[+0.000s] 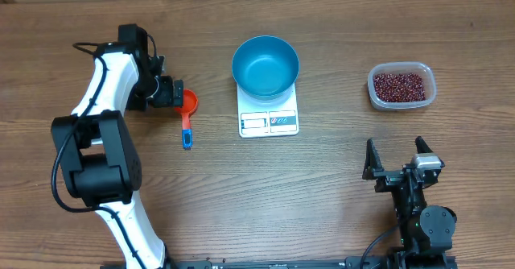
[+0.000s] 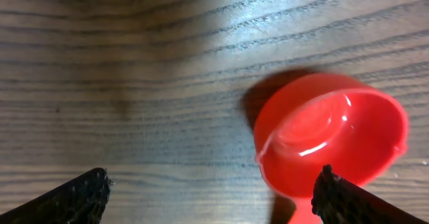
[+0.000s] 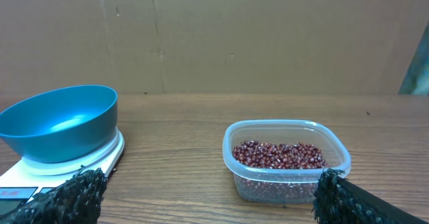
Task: Scoop item into bowl and weigh 150g on scale
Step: 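Lower the left gripper and grasp the red scoop's cup rim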
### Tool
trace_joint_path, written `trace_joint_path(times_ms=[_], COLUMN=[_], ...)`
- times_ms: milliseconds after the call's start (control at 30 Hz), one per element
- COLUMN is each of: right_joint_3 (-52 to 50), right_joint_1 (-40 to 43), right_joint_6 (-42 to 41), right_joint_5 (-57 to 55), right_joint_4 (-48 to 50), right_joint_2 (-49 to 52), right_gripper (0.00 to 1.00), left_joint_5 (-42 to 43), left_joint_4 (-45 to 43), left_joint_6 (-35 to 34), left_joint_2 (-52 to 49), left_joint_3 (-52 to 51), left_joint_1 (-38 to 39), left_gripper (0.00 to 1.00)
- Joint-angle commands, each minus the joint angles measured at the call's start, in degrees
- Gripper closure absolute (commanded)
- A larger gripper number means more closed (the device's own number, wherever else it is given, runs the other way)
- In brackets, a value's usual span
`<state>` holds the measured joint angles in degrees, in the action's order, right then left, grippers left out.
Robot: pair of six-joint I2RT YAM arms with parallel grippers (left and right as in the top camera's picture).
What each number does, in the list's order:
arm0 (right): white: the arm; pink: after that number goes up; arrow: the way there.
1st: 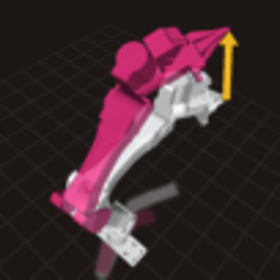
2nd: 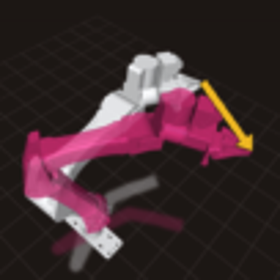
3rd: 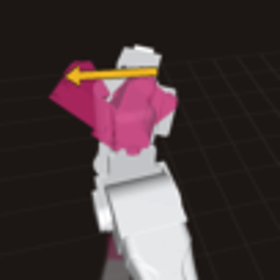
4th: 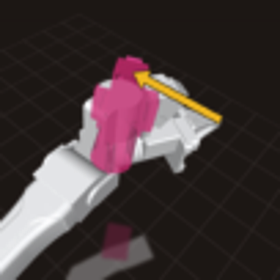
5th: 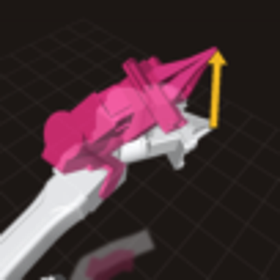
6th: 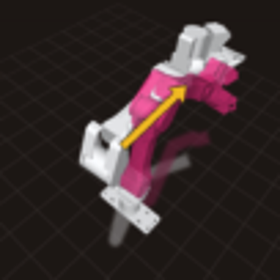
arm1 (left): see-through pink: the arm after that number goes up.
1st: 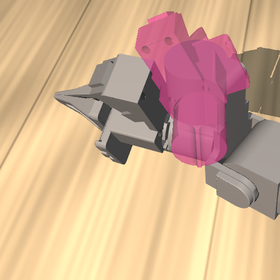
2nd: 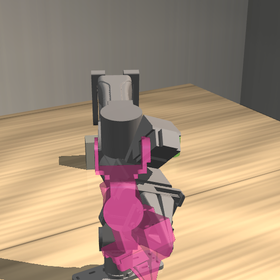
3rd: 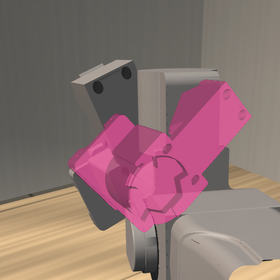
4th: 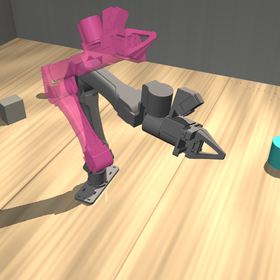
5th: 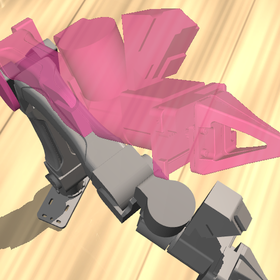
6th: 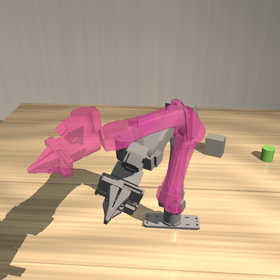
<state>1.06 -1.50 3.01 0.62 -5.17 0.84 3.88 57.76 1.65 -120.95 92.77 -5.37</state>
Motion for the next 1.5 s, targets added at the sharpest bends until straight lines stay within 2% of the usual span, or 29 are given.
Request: trace_joint_path(times_ms=[0, 233, 633, 800, 1467], right_joint_3=[-0.6, -0.6, -0.6, -0.6, -0.6], right_joint_1=[0.2, 0.2, 0.2, 0.2, 0.2], right_joint_6=[0.1, 0.1, 0.1, 0.1, 0.1], right_joint_5=[-0.5, -0.5, -0.5, -0.5, -0.6], right_joint_4=[0.3, 0.3, 0.3, 0.3, 0.3], right_joint_2=[-0.6, -0.6, -0.6, -0.6, -0.6], right_gripper=[0.00, 0.00, 0.00, 0.00, 0.00], left_joint_5=[0.4, 0.1, -0.1, -4.7, -7.9], left_joint_4=[-1.3, -4.0, -2.3, -2.6, -4.3], left_joint_6=[-0.4, -1.0, 0.1, -0.2, 0.3], left_joint_2=[-0.8, -0.8, -0.8, -0.8, -2.4], left_joint_3=[1.2, 1.2, 1.2, 1.2, 1.1], left_joint_1=[-0.2, -0.2, 0.2, 0.2, 3.3], left_gripper=[0.00, 0.00, 0.00, 0.01, 0.00])
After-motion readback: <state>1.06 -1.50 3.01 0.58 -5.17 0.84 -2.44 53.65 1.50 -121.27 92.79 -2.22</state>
